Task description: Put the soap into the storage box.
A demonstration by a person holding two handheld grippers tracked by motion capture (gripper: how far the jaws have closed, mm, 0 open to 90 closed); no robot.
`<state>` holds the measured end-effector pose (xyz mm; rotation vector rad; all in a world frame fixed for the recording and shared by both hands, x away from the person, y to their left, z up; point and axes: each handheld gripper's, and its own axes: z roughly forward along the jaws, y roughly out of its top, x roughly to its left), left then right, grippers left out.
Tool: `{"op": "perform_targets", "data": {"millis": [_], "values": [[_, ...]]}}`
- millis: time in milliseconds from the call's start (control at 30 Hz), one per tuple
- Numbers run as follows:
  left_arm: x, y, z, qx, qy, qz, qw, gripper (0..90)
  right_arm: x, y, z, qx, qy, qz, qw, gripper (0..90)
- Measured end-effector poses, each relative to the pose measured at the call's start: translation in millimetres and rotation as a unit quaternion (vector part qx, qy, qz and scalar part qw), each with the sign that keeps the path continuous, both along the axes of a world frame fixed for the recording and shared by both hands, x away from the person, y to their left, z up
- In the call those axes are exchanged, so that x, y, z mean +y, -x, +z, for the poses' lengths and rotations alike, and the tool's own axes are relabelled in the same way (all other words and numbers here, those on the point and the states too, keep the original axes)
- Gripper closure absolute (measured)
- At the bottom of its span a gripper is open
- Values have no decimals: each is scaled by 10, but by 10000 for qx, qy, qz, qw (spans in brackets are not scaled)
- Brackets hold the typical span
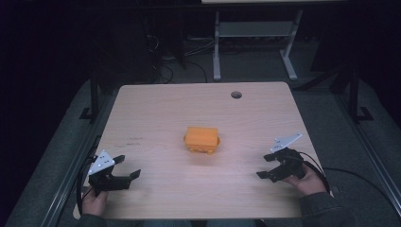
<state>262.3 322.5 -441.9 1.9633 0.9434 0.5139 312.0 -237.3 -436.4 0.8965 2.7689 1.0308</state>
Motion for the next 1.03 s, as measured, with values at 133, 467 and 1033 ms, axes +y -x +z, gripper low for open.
{"op": "perform_targets", "data": {"millis": [133, 467, 1033], "values": [[-1, -1, -1, 12, -38, -7, 10000, 143, -42, 52, -24, 2, -25, -79, 10000, 230], [-9, -8, -12, 35, -77, -35, 10000, 143, -128, 169, -87, 0, -63, -229, 9997, 222], [-22, -2, -5, 42, -117, -121, 9999, 143, -206, 461, -135, -413, -426, -723, 9956, 154]]}}
